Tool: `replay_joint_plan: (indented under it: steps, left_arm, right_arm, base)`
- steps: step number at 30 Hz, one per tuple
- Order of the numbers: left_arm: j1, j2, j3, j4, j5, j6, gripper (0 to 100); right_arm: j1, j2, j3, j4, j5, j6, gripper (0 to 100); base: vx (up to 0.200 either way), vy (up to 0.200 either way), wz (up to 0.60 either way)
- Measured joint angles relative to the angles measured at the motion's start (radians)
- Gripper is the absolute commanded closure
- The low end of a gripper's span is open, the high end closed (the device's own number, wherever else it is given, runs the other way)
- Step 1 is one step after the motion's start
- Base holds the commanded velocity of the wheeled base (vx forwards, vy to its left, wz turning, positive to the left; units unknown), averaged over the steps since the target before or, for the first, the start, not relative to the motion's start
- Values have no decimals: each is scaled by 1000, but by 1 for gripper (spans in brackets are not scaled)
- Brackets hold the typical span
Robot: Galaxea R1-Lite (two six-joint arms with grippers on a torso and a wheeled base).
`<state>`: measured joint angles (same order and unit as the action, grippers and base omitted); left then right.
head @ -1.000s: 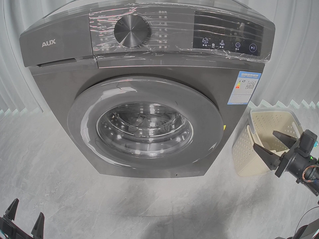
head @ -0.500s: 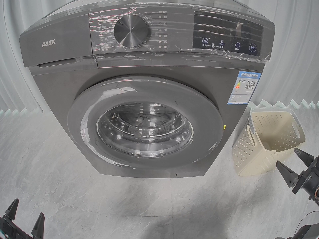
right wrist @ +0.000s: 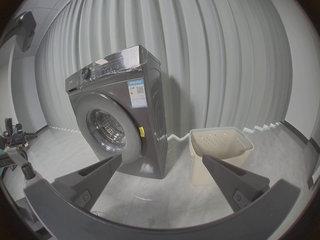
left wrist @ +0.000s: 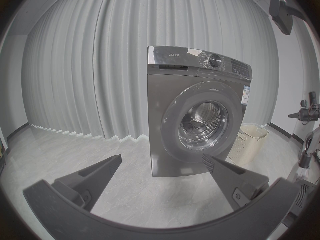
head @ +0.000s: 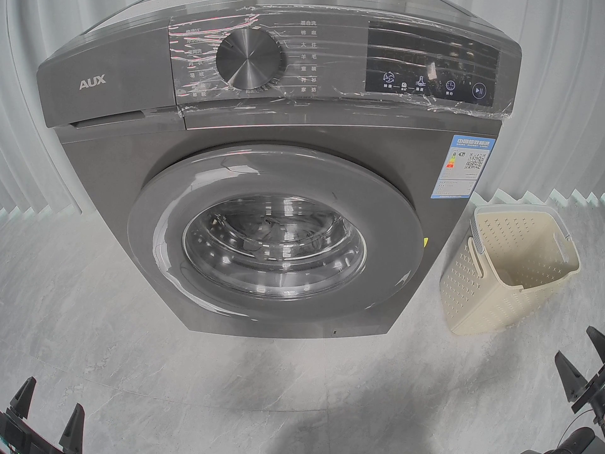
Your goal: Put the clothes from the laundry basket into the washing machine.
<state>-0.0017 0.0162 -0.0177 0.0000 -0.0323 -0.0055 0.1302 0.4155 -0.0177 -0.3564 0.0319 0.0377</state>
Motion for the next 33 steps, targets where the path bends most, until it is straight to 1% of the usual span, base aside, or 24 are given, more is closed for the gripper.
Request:
replay_joint_plan:
  steps: [5,8,10,12,13,15,17,18,22,33]
  left_arm:
    - [0,0,0,0,0,-1,0]
    - [0,0,0,0,0,-1,0]
    - [0,0,0,0,0,-1,0]
    - [0,0,0,0,0,-2,0]
    - [0,0,0,0,0,-3,0]
    - [0,0,0,0,0,-5,0]
    - [0,0,0,0,1,-6,0]
    - [0,0,0,0,1,-7,0]
    - [0,0,0,0,1,-9,0]
    - [0,0,0,0,2,-10,0]
  right_arm:
    - [-42,-173,0,183,15,4,0]
    - [-77,-267,0,289,35,6,0]
    - [-96,-311,0,323,42,7,0]
    - [-110,-343,0,326,40,6,0]
    - [-115,-353,0,321,31,5,0]
    - [-123,-370,0,319,-4,3,0]
    - [-126,-381,0,343,-43,0,0]
    - [-127,-385,0,351,-53,-2,0]
    - [-130,-396,0,360,-51,-11,0]
    - [-129,-403,0,361,-49,-15,0]
  base:
    - [0,0,0]
    - [0,0,0]
    - [0,0,0]
    - [0,0,0]
    - [0,0,0]
    - [0,0,0]
    - [0,0,0]
    - [0,0,0]
    - [0,0,0]
    - [0,0,0]
